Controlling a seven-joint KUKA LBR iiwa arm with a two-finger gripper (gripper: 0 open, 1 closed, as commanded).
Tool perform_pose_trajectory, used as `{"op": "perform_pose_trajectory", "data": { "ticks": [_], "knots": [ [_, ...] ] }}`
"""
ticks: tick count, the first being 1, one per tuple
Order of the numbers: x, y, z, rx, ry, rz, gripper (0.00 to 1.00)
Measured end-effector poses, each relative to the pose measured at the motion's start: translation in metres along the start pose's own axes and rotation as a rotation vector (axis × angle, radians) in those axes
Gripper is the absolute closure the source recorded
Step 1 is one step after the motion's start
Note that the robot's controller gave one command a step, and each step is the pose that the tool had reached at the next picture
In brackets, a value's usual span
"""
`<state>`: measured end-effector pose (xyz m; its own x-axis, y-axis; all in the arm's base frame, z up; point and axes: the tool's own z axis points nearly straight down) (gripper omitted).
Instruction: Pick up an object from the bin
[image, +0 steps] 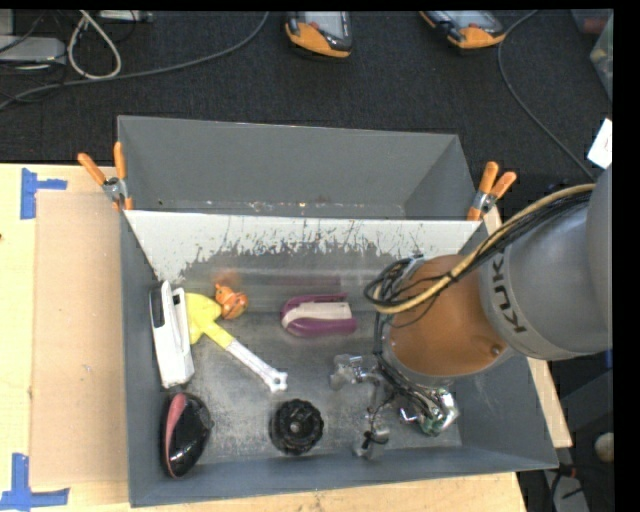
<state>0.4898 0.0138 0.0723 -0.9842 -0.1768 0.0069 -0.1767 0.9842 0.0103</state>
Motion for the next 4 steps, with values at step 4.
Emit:
{"op": "perform_pose_trajectory", "data": {
  "ticks": [4],
  "knots": [
    [-0.039, 0.061, 0.003, -0.003, 0.003, 0.103, 0.00]
  ]
}}
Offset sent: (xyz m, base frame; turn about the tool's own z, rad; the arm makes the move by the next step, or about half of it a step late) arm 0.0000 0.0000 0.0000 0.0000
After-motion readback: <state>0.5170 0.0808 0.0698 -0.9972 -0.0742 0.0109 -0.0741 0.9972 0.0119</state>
